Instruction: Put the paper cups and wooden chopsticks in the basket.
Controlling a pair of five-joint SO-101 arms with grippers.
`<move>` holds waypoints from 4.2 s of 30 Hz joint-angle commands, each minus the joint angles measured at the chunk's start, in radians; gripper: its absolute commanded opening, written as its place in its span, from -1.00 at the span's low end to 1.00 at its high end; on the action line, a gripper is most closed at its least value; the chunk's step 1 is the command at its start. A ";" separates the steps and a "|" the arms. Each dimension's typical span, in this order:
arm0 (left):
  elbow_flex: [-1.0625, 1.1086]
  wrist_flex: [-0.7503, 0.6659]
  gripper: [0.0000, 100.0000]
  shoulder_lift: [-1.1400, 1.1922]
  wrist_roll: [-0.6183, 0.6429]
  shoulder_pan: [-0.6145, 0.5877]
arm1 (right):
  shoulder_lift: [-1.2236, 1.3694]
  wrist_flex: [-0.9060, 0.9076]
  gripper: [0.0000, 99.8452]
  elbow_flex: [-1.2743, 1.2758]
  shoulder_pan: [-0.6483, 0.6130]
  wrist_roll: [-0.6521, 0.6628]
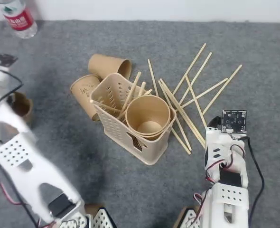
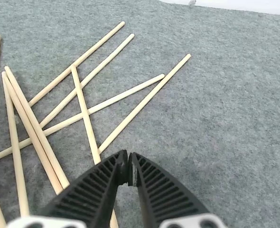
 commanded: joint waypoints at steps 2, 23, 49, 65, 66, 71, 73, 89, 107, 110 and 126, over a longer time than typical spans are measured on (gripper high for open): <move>0.282 0.026 -0.98 -0.338 -0.023 0.071 | -0.021 -0.022 -0.98 -0.011 -0.007 0.012; 0.863 0.025 -0.98 -1.306 -0.163 0.219 | -0.021 -0.022 -0.98 0.002 -0.007 0.012; 0.435 0.020 -0.98 -1.608 0.829 0.927 | -0.021 -0.022 -0.98 0.003 -0.007 0.012; 0.593 -0.012 -0.98 -1.471 1.332 1.148 | -0.021 -0.022 -0.98 0.003 -0.007 0.012; 0.630 -0.034 -0.98 -1.473 1.332 1.148 | -0.021 -0.022 -0.98 0.003 -0.007 0.012; 0.802 -0.120 -0.98 -1.476 1.332 1.169 | -0.021 -0.022 -0.98 0.003 -0.007 0.012; 0.842 -0.126 -0.98 -1.479 1.332 1.189 | -0.021 -0.024 -0.98 0.002 -0.007 0.012; 0.905 -0.068 -0.98 -1.521 1.329 1.249 | -0.021 -0.024 -0.98 0.000 -0.008 0.012; 0.908 0.023 -0.92 -1.530 1.272 1.232 | -0.021 -0.024 -0.98 -0.002 -0.008 0.012; 0.908 0.025 -0.92 -1.530 1.272 1.232 | -0.021 -0.024 -0.98 -0.002 -0.008 0.012; 1.012 0.018 -0.61 -1.522 1.229 1.226 | -0.021 -0.024 -0.98 -0.002 -0.008 0.012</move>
